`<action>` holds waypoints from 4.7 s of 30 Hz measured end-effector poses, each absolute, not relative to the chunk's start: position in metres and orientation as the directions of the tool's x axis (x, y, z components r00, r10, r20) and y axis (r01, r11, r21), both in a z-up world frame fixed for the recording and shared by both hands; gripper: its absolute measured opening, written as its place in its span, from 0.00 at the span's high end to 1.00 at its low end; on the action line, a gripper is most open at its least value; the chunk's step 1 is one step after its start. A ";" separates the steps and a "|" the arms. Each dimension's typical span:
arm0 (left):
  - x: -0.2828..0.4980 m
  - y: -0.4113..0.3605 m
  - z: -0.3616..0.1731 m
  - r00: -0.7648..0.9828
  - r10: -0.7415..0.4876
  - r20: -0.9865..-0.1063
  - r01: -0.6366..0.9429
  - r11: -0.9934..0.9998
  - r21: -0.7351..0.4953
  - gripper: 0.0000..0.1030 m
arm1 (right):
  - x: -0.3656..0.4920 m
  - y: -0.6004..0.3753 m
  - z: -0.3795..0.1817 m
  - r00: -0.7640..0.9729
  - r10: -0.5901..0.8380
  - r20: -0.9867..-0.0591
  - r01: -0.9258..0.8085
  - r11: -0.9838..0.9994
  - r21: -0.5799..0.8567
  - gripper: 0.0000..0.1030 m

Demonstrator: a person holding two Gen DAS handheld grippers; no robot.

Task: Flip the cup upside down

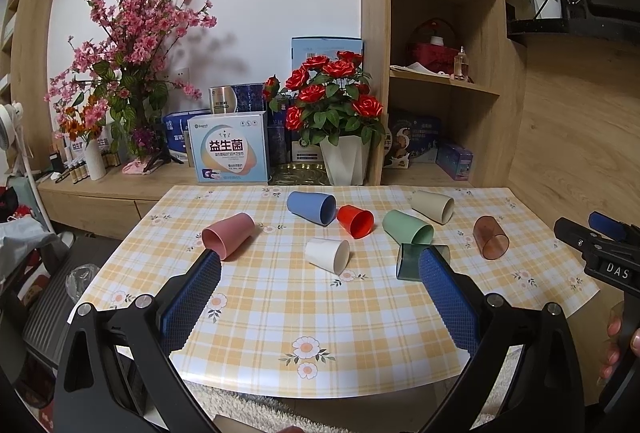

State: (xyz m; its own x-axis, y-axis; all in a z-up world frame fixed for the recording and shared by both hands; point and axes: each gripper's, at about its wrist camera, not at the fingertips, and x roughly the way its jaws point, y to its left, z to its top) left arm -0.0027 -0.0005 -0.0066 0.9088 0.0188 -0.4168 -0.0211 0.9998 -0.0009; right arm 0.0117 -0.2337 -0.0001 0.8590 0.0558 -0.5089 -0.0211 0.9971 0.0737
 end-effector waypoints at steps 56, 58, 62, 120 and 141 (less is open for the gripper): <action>0.292 0.177 -0.109 0.619 -0.020 -0.785 0.075 0.997 0.034 0.27 | 0.166 -0.267 -0.127 0.628 0.124 -0.768 0.048 0.979 0.197 0.15; 0.320 0.185 -0.121 0.565 -0.060 -0.823 0.086 0.996 -0.014 0.27 | 0.172 -0.270 -0.132 0.619 0.113 -0.778 0.059 0.980 0.190 0.15; 0.361 0.199 -0.145 0.474 -0.120 -0.872 0.059 0.993 -0.105 0.27 | 0.182 -0.276 -0.140 0.601 0.092 -0.794 0.083 0.981 0.177 0.15; 0.213 -0.200 -0.196 0.205 -0.465 -0.861 0.110 0.885 -0.452 0.35 | 0.123 -0.402 -0.127 0.652 0.024 -0.758 0.286 0.918 0.276 0.15; 0.228 -0.233 -0.209 0.265 -0.386 -0.884 0.172 0.921 -0.350 0.33 | 0.119 -0.432 -0.131 0.636 -0.002 -0.772 0.323 0.909 0.263 0.15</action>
State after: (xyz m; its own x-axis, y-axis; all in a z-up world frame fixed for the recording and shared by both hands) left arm 0.2277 -0.2330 -0.2089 0.2648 -0.3856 -0.8838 0.1718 0.9208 -0.3502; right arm 0.1189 -0.4317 -0.1310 0.6356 -0.0025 -0.7720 0.3231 0.9091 0.2630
